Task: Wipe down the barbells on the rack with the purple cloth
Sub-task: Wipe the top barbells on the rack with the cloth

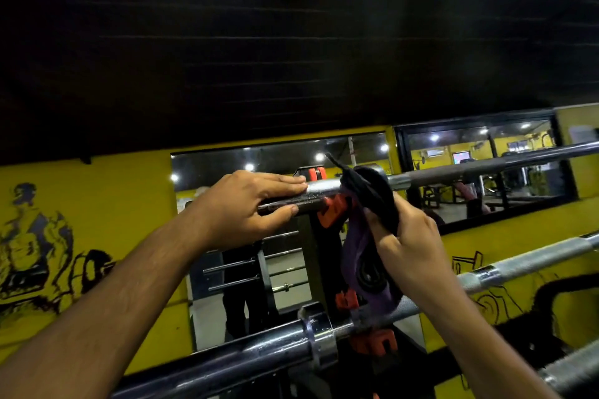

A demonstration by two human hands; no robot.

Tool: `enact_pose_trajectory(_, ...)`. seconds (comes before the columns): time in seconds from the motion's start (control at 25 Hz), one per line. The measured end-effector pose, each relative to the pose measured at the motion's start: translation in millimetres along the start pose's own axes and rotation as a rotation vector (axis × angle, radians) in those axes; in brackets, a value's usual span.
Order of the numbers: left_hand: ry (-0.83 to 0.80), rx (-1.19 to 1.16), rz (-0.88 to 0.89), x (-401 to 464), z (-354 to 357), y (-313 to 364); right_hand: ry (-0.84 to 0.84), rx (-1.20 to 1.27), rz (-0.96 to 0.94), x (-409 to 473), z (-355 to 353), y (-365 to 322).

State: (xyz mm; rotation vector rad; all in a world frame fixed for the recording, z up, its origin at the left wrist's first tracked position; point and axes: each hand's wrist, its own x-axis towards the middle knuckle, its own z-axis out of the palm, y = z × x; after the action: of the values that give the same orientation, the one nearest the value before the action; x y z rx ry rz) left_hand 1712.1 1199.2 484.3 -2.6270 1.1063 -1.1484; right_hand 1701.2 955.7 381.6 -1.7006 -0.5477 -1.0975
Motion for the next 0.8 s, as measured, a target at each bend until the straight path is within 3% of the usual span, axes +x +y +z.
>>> enact_pose_trajectory(0.16,-0.019,0.003,-0.011,0,0,1,-0.046,-0.062,0.042,5,-5,8)
enact_pose_trajectory(0.28,-0.033,0.019,-0.026,-1,-2,3,-0.076,-0.081,0.192,4,6,36)
enact_pose_trajectory(0.44,-0.039,0.007,-0.025,-1,-3,4,0.349,0.363,0.395,-4,29,54)
enact_pose_trajectory(0.52,-0.03,0.004,-0.022,-1,-3,4,0.386,0.416,0.352,-2,41,47)
enact_pose_trajectory(0.68,-0.026,-0.004,-0.02,0,-1,6,0.329,0.167,0.217,6,48,37)
enact_pose_trajectory(0.8,-0.022,-0.016,-0.027,0,-1,7,0.226,-0.056,0.276,12,46,44)
